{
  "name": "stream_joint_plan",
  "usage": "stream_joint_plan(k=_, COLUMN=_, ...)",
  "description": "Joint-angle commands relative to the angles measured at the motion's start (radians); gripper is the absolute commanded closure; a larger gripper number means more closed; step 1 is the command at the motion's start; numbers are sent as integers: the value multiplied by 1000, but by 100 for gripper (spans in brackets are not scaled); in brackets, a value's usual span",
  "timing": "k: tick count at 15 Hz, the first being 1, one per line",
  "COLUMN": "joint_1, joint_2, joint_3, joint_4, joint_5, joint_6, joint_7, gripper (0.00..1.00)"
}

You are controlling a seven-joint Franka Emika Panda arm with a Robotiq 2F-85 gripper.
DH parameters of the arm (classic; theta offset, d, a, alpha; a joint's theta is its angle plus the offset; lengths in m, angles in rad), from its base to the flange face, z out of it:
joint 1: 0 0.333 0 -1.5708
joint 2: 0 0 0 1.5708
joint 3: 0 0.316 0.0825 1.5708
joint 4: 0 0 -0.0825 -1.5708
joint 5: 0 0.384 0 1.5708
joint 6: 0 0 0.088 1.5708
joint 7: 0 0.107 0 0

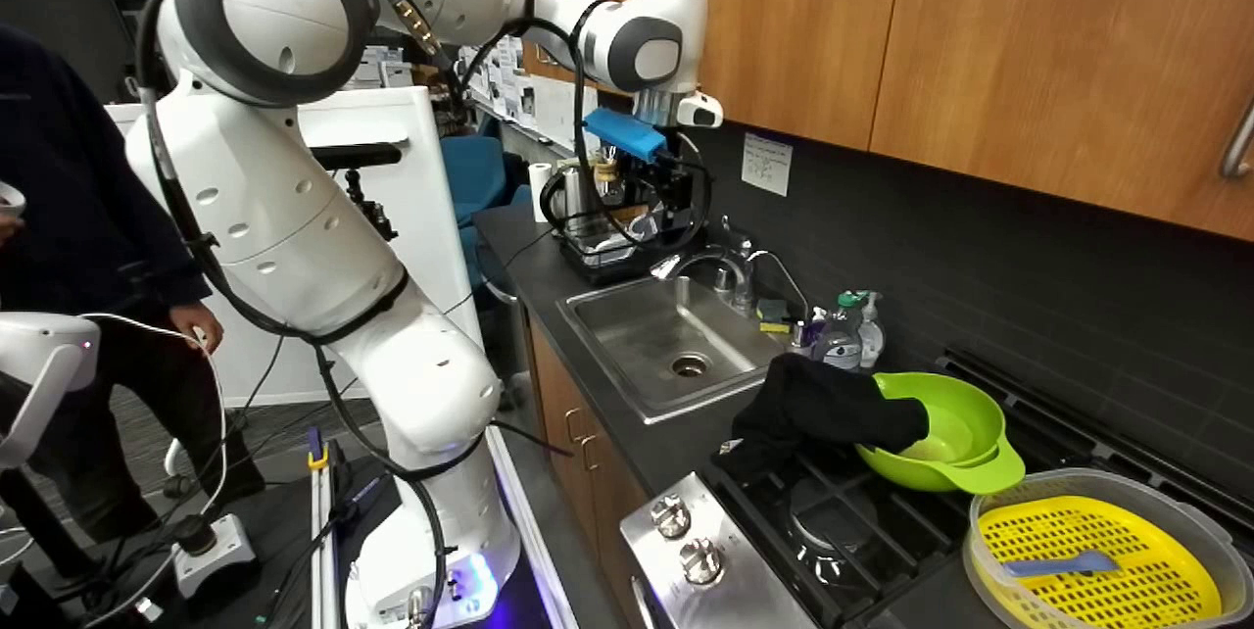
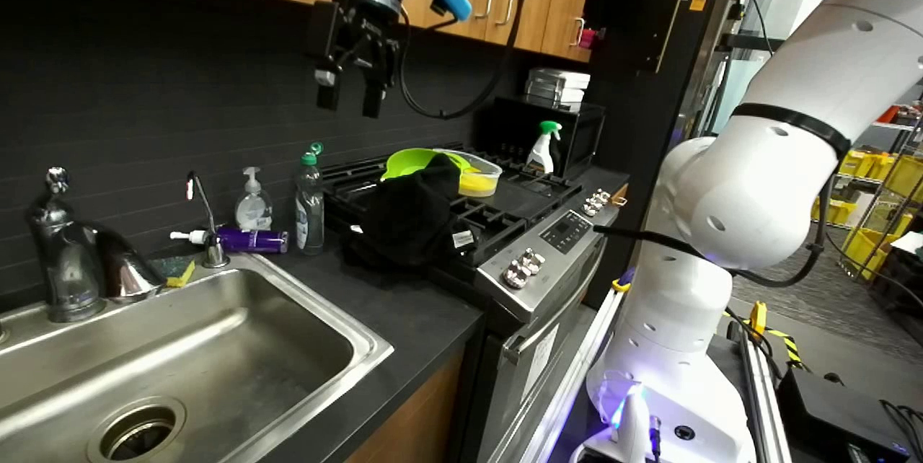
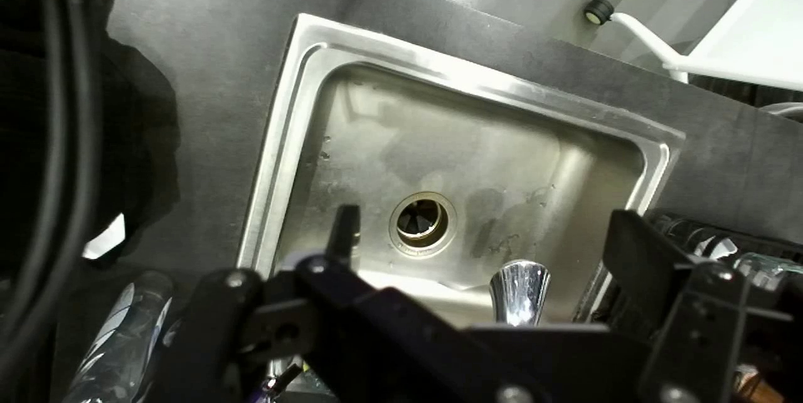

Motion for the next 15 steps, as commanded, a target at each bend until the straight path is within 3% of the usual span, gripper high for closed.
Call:
stream_joint_plan(k=1, joint_1=-15, joint_2=0, joint_3=13, joint_4=3, joint_5=5, joint_6=-4, joint_7=-4, gripper=0)
stream_joint_plan(k=4, joint_1=-15, joint_2=0, joint_3=13, joint_4=3, joint_5=5, joint_6=-4, joint_7=-4, gripper=0)
stream_joint_plan(k=9, joint_1=-134, joint_2=-36, joint_3=10, joint_4=-30, joint_5=-235, joint_6=-7, joint_7=150, gripper=0)
stream_joint_plan(k=10, joint_1=-95, joint_2=-4, joint_3=15, joint_4=-13, joint_5=-179, joint_6=-2, joint_7=101, gripper=0)
stream_joint_plan(k=15, joint_1=-138, joint_2=-15, joint_3=4, joint_4=-19, joint_5=-216, joint_6=-2, joint_7=121, gripper=0)
